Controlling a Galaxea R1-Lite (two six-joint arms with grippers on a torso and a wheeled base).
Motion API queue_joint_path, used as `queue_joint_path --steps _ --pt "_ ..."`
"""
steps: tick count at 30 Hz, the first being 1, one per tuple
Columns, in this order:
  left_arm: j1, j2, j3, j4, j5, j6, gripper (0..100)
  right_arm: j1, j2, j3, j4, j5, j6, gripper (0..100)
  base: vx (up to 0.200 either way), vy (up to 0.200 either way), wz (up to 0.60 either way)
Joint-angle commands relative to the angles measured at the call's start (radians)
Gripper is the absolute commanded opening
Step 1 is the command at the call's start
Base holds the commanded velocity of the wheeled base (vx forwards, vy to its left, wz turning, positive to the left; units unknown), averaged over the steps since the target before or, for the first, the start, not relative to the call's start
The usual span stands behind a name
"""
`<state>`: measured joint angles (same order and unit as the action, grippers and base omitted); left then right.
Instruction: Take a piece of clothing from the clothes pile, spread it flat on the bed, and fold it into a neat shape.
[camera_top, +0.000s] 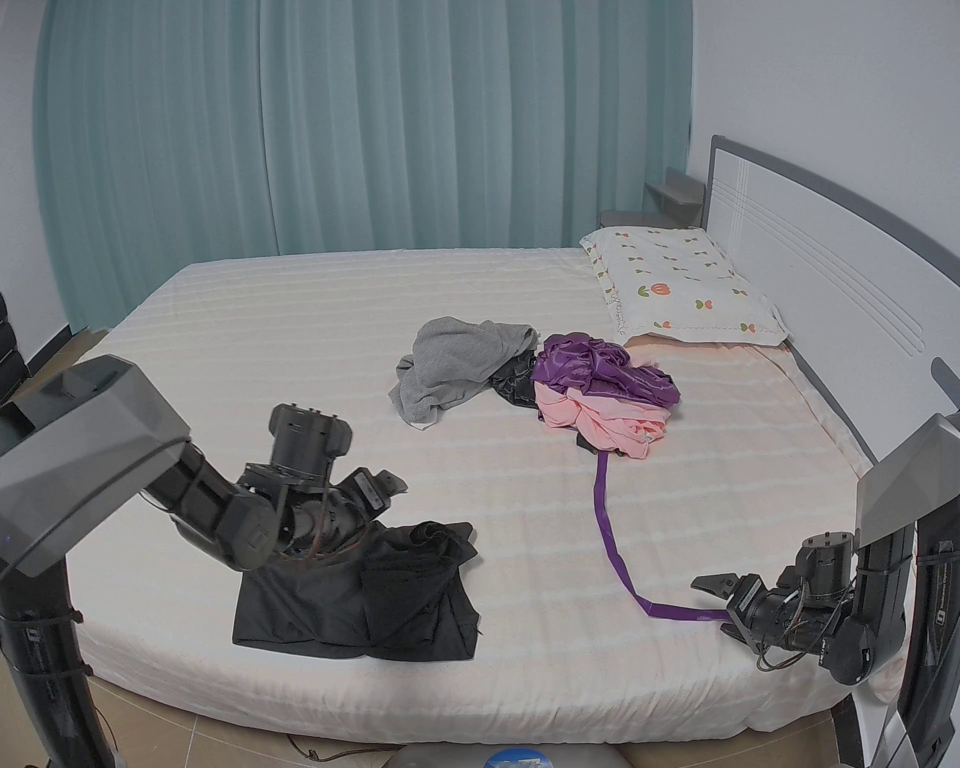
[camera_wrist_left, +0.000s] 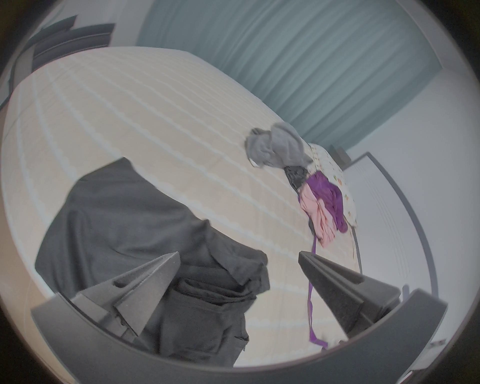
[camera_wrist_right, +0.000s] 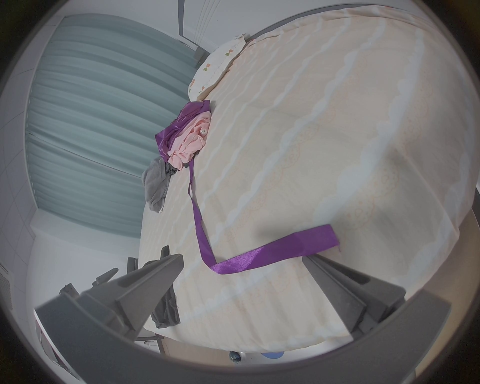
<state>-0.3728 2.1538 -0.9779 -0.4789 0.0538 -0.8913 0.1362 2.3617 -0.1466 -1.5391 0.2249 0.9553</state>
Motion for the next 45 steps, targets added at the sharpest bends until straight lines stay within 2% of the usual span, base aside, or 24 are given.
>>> queue_joint_path --steps 1,6,7,8,11,16,24,28,31,32,33,34,36,37,40,45 --pt "0.086 -0.104 0.159 -0.036 -0.117 -0.057 100 0.002 0.007 -0.001 -0.001 -0.018 0.0 100 0.0 0.0 0.0" --pt "0.173 -0.091 0.311 -0.153 -0.252 -0.175 100 0.016 0.018 -0.005 -0.004 -0.044 0.002 100 0.0 0.0 0.0" --pt "0.173 -0.091 0.311 -0.153 -0.252 -0.175 100 0.016 0.018 -0.005 -0.004 -0.044 0.002 100 0.0 0.0 0.0" --pt "0.21 -0.091 0.367 -0.204 -0.285 -0.189 100 0.023 0.024 -0.001 -0.026 -0.048 0.002 100 0.0 0.0 0.0" --pt "0.268 -0.098 0.461 -0.279 -0.301 -0.189 100 0.026 0.03 0.005 -0.027 -0.067 0.002 100 0.0 0.067 0.0" --pt "0.314 -0.1 0.574 -0.406 -0.304 -0.19 100 0.029 0.031 0.001 -0.027 -0.068 0.003 100 0.0 0.2 0.0" --pt "0.319 -0.091 0.604 -0.452 -0.302 -0.187 100 0.031 0.021 -0.01 -0.027 -0.07 0.003 100 0.0 0.2 0.0" --pt "0.321 -0.091 0.605 -0.452 -0.304 -0.187 100 0.128 -0.068 -0.019 -0.027 -0.205 -0.018 100 0.0 0.2 0.0" --pt "0.324 -0.092 0.605 -0.452 -0.305 -0.189 100 0.247 -0.091 -0.028 -0.026 -0.234 -0.056 100 0.0 0.2 0.0" --pt "0.324 -0.092 0.605 -0.452 -0.305 -0.189 100 0.253 -0.091 -0.03 -0.026 -0.237 -0.058 100 0.0 0.2 0.0" --pt "0.324 -0.091 0.604 -0.452 -0.305 -0.189 100 0.307 -0.082 -0.064 -0.022 -0.256 -0.098 100 0.0 0.2 0.0" --pt "0.324 -0.091 0.604 -0.452 -0.305 -0.189 100 0.307 -0.082 -0.064 -0.022 -0.256 -0.098 100 0.0 0.2 0.0" --pt "0.324 -0.092 0.604 -0.452 -0.305 -0.19 100 0.365 -0.068 -0.139 0.039 -0.314 -0.198 100 0.0 0.2 0.0" --pt "0.324 -0.091 0.604 -0.452 -0.305 -0.189 100 0.385 -0.071 -0.166 0.068 -0.323 -0.211 100 0.0 0.2 0.0" --pt "0.324 -0.091 0.604 -0.452 -0.305 -0.187 100 0.441 -0.091 -0.275 0.197 -0.332 -0.221 100 0.0 0.2 0.0" --pt "0.324 -0.091 0.604 -0.452 -0.301 -0.19 100 0.48 -0.087 -0.475 0.456 -0.337 -0.222 100 0.0 0.0 0.0"
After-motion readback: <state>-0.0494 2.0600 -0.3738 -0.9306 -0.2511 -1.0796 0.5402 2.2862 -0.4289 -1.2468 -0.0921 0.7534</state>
